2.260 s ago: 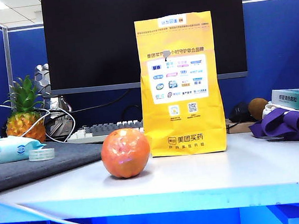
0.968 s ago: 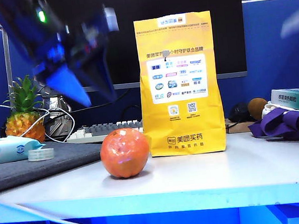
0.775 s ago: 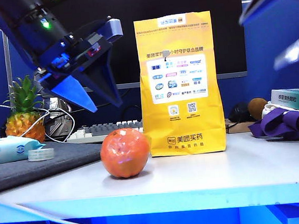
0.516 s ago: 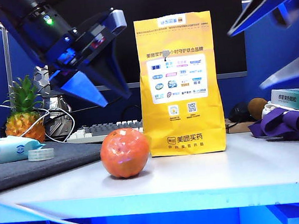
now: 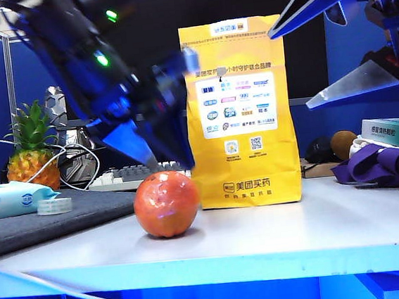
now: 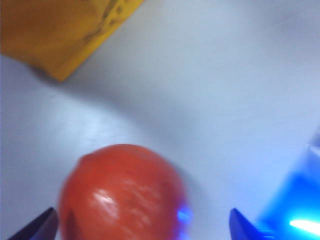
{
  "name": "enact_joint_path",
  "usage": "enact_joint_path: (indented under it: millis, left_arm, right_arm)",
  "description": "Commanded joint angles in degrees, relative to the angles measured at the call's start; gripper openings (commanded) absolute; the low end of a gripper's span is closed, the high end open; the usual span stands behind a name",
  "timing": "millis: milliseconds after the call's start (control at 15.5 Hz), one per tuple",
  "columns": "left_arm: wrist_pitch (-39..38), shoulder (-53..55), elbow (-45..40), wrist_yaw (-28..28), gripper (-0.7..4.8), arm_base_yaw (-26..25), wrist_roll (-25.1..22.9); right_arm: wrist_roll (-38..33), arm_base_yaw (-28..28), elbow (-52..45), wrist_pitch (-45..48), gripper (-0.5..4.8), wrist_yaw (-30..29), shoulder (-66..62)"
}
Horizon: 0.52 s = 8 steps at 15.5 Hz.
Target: Pick up the orange and throw it into the yellow paper bag.
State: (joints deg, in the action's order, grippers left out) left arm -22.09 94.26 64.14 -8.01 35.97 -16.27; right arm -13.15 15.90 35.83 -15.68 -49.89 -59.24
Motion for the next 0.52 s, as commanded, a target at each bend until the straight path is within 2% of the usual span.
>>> enact_joint_path:
  millis: [65, 194, 387, 452, 516]
  left_arm:
    - [1.49, 3.10, 0.22, 5.64, 4.79, 1.62, -0.59]
    - [0.85, 5.38, 0.22, 8.70, 4.79, 1.60, -0.50]
    - [-1.07, 8.26, 0.22, 6.54, 4.79, 1.55, -1.42]
    - [-1.16, 8.57, 0.22, 6.47, 3.34, 1.60, -1.31]
    - [-0.98, 8.48, 0.26, 6.45, 2.58, 1.60, -1.36]
  right_arm:
    - [-0.17, 0.11, 0.22, 0.90, 4.79, -1.20, 0.11]
    - [-0.17, 0.11, 0.22, 0.81, 4.79, -1.51, 0.11]
    - [-0.15, 0.11, 0.22, 0.98, 4.79, -1.44, 0.11]
    - [-0.15, 0.11, 0.22, 0.98, 4.79, -1.33, 0.11]
    - [-0.13, 0.11, 0.22, 0.98, 4.79, -1.31, 0.11]
